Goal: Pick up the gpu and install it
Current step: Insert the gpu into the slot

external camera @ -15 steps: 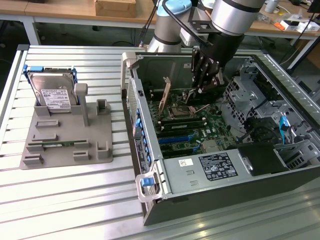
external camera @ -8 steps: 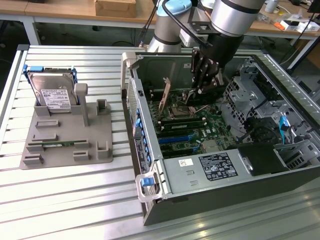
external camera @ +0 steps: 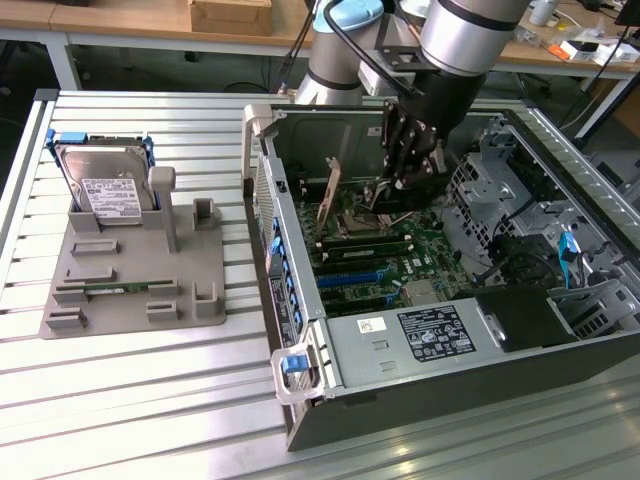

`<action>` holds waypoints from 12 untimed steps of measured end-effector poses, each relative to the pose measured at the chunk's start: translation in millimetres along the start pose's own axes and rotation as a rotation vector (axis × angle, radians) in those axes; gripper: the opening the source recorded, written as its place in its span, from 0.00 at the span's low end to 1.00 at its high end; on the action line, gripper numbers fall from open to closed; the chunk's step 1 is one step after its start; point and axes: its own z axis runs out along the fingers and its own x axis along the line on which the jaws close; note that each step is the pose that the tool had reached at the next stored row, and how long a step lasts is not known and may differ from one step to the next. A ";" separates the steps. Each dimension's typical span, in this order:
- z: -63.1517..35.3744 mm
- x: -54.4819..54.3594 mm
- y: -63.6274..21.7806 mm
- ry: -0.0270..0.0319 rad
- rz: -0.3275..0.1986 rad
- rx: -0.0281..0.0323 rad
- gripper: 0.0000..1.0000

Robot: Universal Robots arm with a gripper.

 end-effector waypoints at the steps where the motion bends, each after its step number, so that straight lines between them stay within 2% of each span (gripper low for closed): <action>1: 0.8 0.0 0.2 0.0010 0.000 0.0000 0.27; 12: 6.5 0.2 6.6 0.0019 0.000 -0.0001 0.27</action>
